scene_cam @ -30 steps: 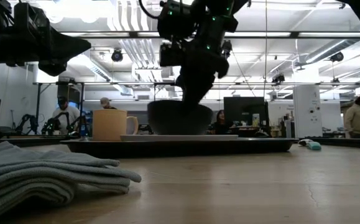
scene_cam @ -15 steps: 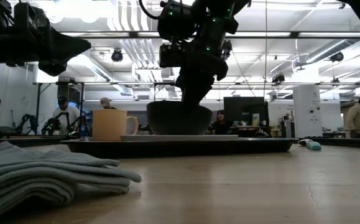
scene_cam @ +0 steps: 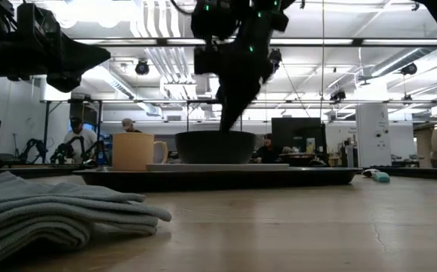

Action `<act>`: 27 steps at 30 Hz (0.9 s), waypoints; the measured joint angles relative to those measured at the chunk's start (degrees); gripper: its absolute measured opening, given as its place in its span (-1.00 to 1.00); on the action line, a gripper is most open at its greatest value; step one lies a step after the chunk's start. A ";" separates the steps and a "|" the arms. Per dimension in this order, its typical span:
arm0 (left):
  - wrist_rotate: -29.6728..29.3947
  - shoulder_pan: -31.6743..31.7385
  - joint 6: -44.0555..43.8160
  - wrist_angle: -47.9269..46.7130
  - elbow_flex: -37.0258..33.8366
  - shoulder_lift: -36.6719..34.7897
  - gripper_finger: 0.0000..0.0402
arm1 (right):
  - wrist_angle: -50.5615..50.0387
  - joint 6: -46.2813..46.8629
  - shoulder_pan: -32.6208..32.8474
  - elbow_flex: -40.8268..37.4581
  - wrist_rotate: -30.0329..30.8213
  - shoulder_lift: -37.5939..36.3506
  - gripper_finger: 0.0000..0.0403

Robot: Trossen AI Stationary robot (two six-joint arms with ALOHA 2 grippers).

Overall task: Set up tray
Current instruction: Put the gray napkin on the black tray to the right of the white plate

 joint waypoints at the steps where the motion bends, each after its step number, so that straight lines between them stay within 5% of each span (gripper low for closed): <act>1: 0.00 0.00 0.00 0.00 0.00 -0.02 -0.97 | -0.67 0.70 -0.02 0.96 -0.15 -0.69 -0.23; 6: 0.00 -0.02 0.02 0.00 0.00 -0.01 -0.97 | -5.10 -0.38 -1.21 4.44 -0.10 -7.65 -0.01; 11: -0.04 -0.01 0.01 0.01 0.00 -0.04 -0.97 | -5.10 9.35 -5.18 3.29 -0.18 -16.05 0.05; 20: -0.03 -0.02 0.00 0.00 0.00 -0.02 -0.97 | -7.37 23.08 -11.26 -5.79 3.50 -29.57 0.05; 27: -0.02 0.00 0.00 0.00 0.00 -0.02 -0.97 | -7.70 25.94 -7.75 -13.49 2.94 -37.18 0.05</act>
